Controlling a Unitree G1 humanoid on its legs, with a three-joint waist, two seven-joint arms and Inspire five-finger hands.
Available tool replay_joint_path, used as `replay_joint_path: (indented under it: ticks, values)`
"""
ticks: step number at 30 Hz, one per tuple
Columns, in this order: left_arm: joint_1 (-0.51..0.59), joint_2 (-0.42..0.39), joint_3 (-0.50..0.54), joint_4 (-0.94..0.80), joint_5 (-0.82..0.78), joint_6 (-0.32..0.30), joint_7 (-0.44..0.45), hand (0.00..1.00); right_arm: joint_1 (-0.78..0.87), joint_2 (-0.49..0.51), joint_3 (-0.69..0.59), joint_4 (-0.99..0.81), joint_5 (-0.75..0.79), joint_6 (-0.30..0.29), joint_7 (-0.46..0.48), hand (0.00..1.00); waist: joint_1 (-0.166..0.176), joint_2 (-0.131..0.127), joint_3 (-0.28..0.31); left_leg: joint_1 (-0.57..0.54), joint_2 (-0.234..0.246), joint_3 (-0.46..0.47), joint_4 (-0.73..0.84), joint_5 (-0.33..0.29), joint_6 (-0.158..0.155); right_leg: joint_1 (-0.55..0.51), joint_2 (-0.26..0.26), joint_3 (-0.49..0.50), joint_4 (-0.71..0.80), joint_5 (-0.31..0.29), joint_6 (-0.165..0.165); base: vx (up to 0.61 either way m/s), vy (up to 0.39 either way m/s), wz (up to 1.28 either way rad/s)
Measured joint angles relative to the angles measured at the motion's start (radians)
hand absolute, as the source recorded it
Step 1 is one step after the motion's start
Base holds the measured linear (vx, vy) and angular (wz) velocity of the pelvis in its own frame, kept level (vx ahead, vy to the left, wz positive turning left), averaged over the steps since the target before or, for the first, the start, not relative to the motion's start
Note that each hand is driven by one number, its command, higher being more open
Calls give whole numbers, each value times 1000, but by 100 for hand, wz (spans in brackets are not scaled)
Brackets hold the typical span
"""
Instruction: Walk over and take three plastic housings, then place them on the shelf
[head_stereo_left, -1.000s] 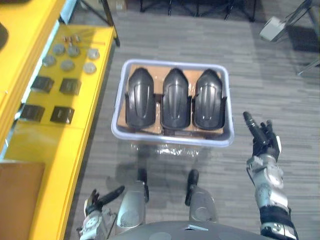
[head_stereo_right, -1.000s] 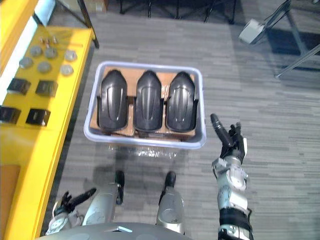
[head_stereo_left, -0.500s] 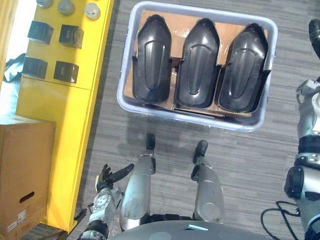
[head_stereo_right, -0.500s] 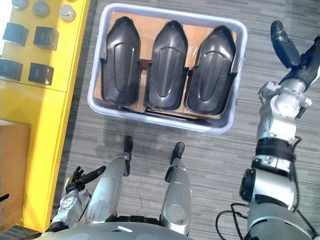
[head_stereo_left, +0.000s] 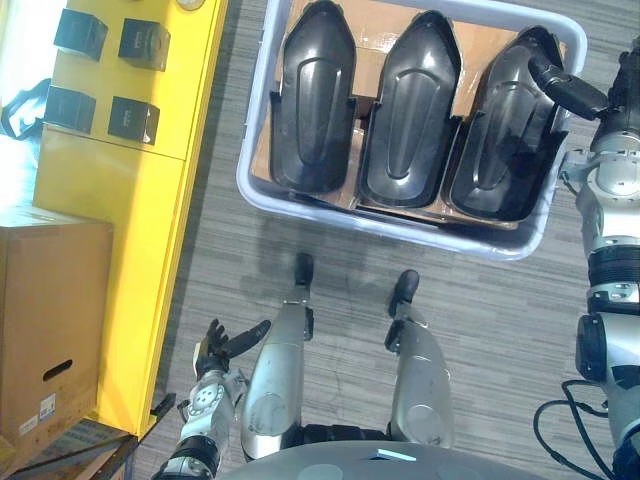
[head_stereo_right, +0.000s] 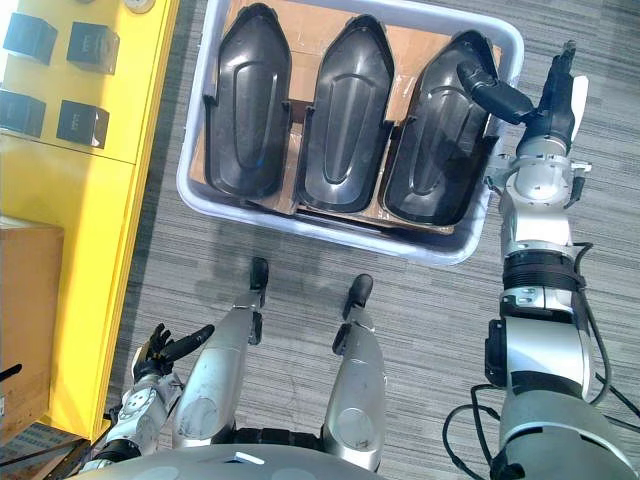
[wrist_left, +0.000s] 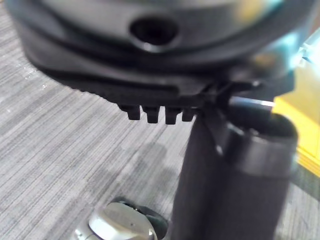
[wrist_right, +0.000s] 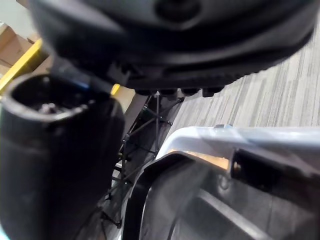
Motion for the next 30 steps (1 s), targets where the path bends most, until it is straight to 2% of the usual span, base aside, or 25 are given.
replay_joint_path:
  ticks: [4,7,13,14,20,23,26,30]
  values:
    - [-1,10,-16,2,0,1,1,100,12,-5,22,-20,-9,26,12,100,-10,0,0,-14,2,-1,6,1,-1,-10,3,1,0,-1,-1,-50,-8,-1]
    - [-15,13,-31,11,-3,-1,2,100,27,-5,51,-19,-41,42,16,100,-8,9,5,-31,6,-7,20,2,-2,-18,9,0,1,-1,-1,-32,-8,0]
    - [-17,15,-37,13,-4,-3,6,100,76,-5,73,-31,-75,69,5,100,-8,10,6,-33,7,-8,26,2,-2,-18,10,1,1,-1,-2,2,0,-1]
    - [-17,16,-37,13,-6,0,8,100,98,-5,73,-59,-79,80,4,0,-9,10,6,-36,9,-7,34,-2,-4,-18,13,2,1,-1,-2,12,1,-4]
    - [-18,26,-59,16,-26,3,12,100,136,26,73,-86,-134,126,4,0,-9,10,6,-38,18,-4,38,-5,-8,-22,24,9,1,-3,-7,3,-7,-4]
    - [-18,33,-72,19,-39,1,15,100,115,37,53,-70,-197,142,-43,0,-10,10,6,-44,19,-4,39,-5,-8,-34,28,14,14,-6,-11,-5,-2,-4]
    - [-18,35,-77,21,-39,0,16,100,98,37,53,-36,-198,153,-69,0,-11,10,6,-44,22,-9,39,-3,-10,-34,32,11,15,-7,-13,0,0,0]
    - [-18,35,-79,21,-39,1,20,100,75,37,54,6,-237,197,-94,0,-11,10,6,-43,23,-14,37,-2,-12,-32,35,9,15,-8,-14,0,0,0]
